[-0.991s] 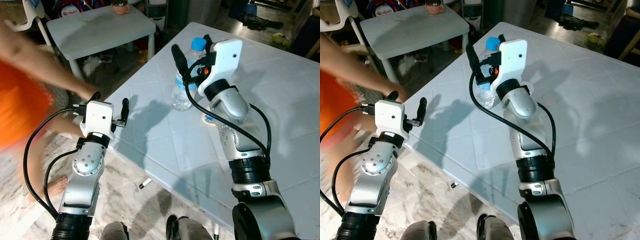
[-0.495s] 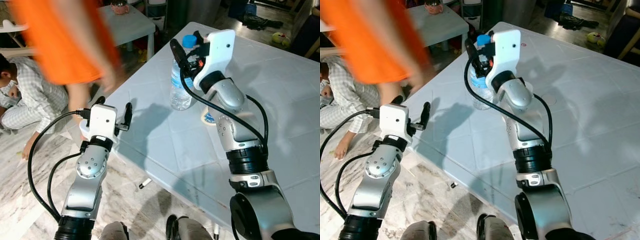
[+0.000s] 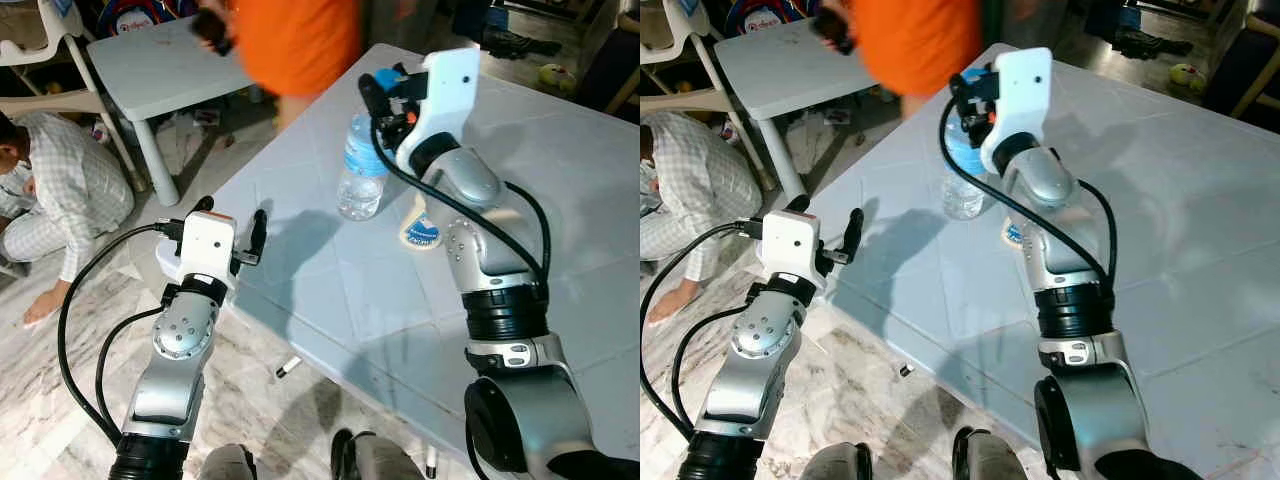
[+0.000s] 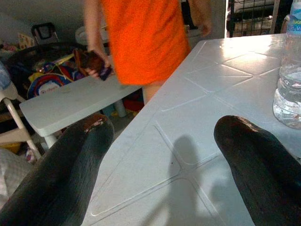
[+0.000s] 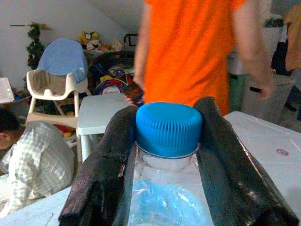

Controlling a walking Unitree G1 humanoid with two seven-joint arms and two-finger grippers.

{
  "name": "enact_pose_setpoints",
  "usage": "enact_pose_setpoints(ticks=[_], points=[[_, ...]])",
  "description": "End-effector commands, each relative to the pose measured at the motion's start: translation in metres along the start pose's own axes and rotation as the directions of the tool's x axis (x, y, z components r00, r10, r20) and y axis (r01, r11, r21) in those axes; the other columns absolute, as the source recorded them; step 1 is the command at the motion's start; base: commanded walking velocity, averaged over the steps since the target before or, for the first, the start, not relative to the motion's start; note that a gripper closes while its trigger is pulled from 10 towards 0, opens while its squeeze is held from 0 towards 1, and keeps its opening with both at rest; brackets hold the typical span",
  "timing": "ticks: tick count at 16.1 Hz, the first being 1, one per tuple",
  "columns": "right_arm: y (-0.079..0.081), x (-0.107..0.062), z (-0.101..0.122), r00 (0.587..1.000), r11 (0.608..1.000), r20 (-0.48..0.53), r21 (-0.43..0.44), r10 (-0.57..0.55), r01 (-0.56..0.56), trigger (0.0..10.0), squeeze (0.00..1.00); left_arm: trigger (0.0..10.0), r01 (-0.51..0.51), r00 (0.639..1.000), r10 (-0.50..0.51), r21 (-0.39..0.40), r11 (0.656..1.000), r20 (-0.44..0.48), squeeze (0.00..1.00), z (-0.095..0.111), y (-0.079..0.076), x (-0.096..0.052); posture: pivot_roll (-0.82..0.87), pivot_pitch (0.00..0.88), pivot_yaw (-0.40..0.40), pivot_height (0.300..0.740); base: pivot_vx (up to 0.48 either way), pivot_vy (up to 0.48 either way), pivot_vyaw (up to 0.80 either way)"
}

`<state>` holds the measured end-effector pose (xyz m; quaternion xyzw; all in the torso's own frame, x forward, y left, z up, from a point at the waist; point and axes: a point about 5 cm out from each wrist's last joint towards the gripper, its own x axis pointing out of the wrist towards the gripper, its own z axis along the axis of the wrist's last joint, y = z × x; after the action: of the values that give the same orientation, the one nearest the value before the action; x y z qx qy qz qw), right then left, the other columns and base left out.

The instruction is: Restocking fridge

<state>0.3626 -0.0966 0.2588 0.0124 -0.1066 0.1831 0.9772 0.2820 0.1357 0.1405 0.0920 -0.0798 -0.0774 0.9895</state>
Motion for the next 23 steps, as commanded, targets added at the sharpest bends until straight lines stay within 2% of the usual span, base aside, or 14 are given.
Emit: enact_pose_setpoints(ticks=[1, 3, 7, 9, 11, 16, 17, 18, 19, 23], points=[[-0.003, -0.005, -0.019, 0.996, 1.000, -0.092, 0.023, -0.017, 0.019, 0.0, 0.00, 10.0, 0.018, 1.000, -0.018, -0.001, 1.000, -0.005, 0.00, 0.000, -0.002, -0.002, 0.07, 0.137, -0.037, 0.740, 0.000, 0.000, 0.00], [-0.004, -0.010, -0.027, 0.990, 0.999, -0.139, 0.028, -0.034, 0.038, 0.0, 0.00, 10.0, 0.022, 1.000, -0.022, -0.002, 1.000, -0.013, 0.00, -0.001, -0.002, -0.002, 0.07, 0.131, -0.029, 0.740, 0.000, 0.000, 0.00], [-0.006, -0.017, -0.025, 0.992, 0.998, -0.112, 0.040, -0.053, 0.057, 0.0, 0.00, 10.0, 0.021, 1.000, -0.021, -0.003, 1.000, -0.003, 0.00, 0.001, -0.001, 0.002, 0.07, 0.115, -0.018, 0.740, 0.000, 0.000, 0.00], [0.000, -0.027, -0.017, 1.000, 0.997, -0.023, 0.081, -0.018, 0.020, 0.0, 0.00, 10.0, -0.004, 0.999, 0.004, -0.008, 1.000, -0.035, 0.00, -0.003, 0.000, 0.002, 0.06, 0.110, -0.013, 0.740, 0.000, 0.000, 0.00], [0.004, -0.033, -0.014, 1.000, 0.995, 0.018, 0.099, -0.019, 0.017, 0.0, 0.00, 10.0, -0.007, 0.999, 0.006, -0.023, 1.000, -0.044, 0.00, -0.004, -0.003, 0.004, 0.06, 0.105, -0.011, 0.740, 0.000, 0.000, 0.00], [0.013, -0.045, 0.001, 0.987, 0.999, 0.158, 0.044, -0.006, -0.001, 0.0, 0.00, 10.0, -0.014, 0.999, 0.013, -0.031, 0.999, -0.038, 0.00, -0.002, -0.006, 0.010, 0.05, 0.084, -0.013, 0.740, 0.000, 0.000, 0.00], [0.015, -0.047, 0.001, 0.986, 0.999, 0.165, 0.039, 0.003, -0.009, 1.5, 0.00, 10.0, -0.016, 0.999, 0.015, -0.032, 0.999, -0.038, 0.00, -0.002, -0.006, 0.011, 0.05, 0.080, -0.014, 0.740, 0.000, 0.000, 0.00], [0.016, -0.048, 0.001, 0.986, 0.999, 0.168, 0.038, 0.008, -0.014, 4.5, 0.00, 10.0, -0.019, 0.999, 0.018, -0.035, 0.999, -0.036, 0.00, -0.002, -0.006, 0.011, 0.05, 0.080, -0.014, 0.740, 0.000, 0.000, 0.00], [0.017, -0.050, -0.001, 0.985, 0.999, 0.171, 0.040, 0.019, -0.026, 10.0, 0.00, 10.0, -0.027, 0.999, 0.026, -0.036, 0.999, -0.033, 0.00, -0.001, -0.005, 0.012, 0.05, 0.079, -0.018, 0.740, 0.000, 0.000, 0.00], [0.017, -0.054, -0.003, 0.982, 0.999, 0.184, 0.008, 0.037, -0.039, 10.0, 0.00, 10.0, -0.035, 0.999, 0.034, -0.029, 0.999, -0.031, 0.00, -0.002, -0.005, 0.012, 0.05, 0.078, -0.023, 0.740, -0.195, 0.000, 0.20]])
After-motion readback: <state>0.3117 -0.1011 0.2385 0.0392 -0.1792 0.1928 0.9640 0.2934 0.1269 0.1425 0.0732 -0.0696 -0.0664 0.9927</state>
